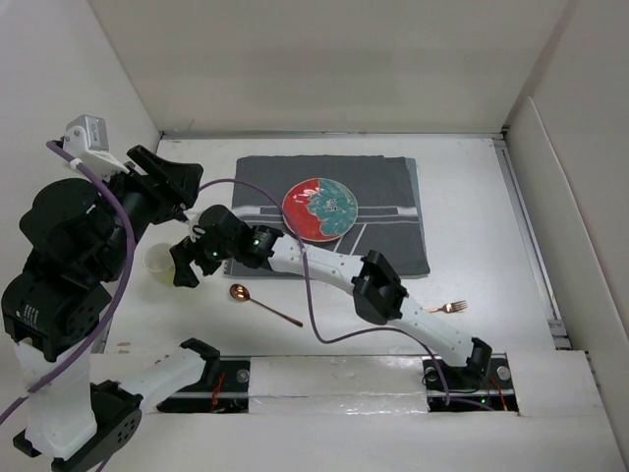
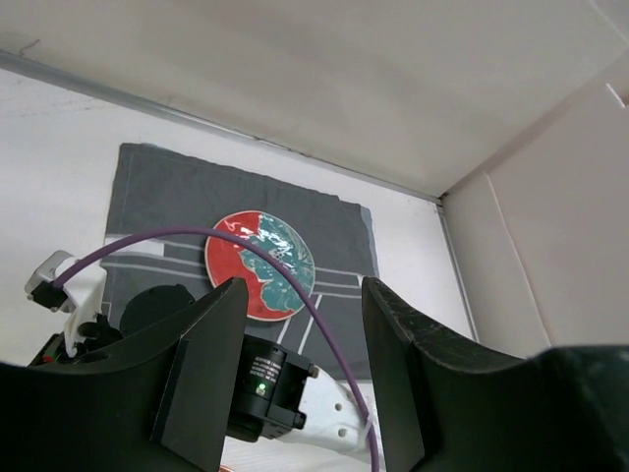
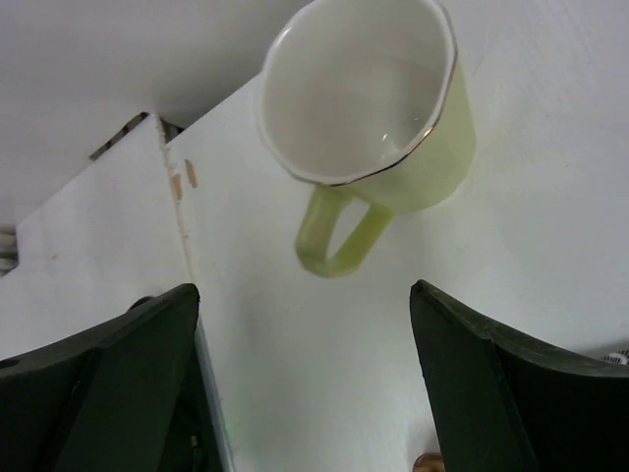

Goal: Set the dinner table for one person

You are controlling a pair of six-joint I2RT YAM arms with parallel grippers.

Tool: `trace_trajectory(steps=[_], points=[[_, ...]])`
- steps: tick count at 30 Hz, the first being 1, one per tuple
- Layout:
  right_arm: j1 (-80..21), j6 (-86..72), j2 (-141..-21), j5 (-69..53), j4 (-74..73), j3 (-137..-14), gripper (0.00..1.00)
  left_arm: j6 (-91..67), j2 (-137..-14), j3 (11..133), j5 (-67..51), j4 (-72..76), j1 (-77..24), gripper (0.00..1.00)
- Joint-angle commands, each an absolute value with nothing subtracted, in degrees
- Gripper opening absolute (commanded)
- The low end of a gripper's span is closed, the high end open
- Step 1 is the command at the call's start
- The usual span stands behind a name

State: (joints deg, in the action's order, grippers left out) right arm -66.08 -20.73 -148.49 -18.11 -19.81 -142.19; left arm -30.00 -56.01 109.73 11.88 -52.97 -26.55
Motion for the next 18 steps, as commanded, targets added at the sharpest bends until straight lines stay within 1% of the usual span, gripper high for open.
trace_trajectory(steps=[1, 6, 13, 17, 18], points=[[-66.5, -19.9, -150.9, -15.9, -18.2, -148.1, 0.93, -27.6, -55.4, 109.4, 11.4, -52.7, -26.5, 0.47], [-67.8, -21.1, -153.9, -11.8, -15.1, -148.5, 0.92, -27.3, -54.2, 108.5, 11.4, -52.9, -26.5, 0.47], [-70.3, -22.3, -155.7, -1.7, -9.4, -147.7, 0.86, -27.6, -52.6, 106.2, 11.3, -53.1, -26.5, 0.47], [-70.8, -22.9, -156.4, 2.9, -6.2, -147.2, 0.78, -27.5, -51.9, 104.8, 11.3, -53.3, -26.5, 0.47], [-70.8, -22.9, -156.4, 2.9, -5.9, -147.2, 0.78, -27.5, -51.9, 104.8, 11.4, -53.3, -26.5, 0.47]])
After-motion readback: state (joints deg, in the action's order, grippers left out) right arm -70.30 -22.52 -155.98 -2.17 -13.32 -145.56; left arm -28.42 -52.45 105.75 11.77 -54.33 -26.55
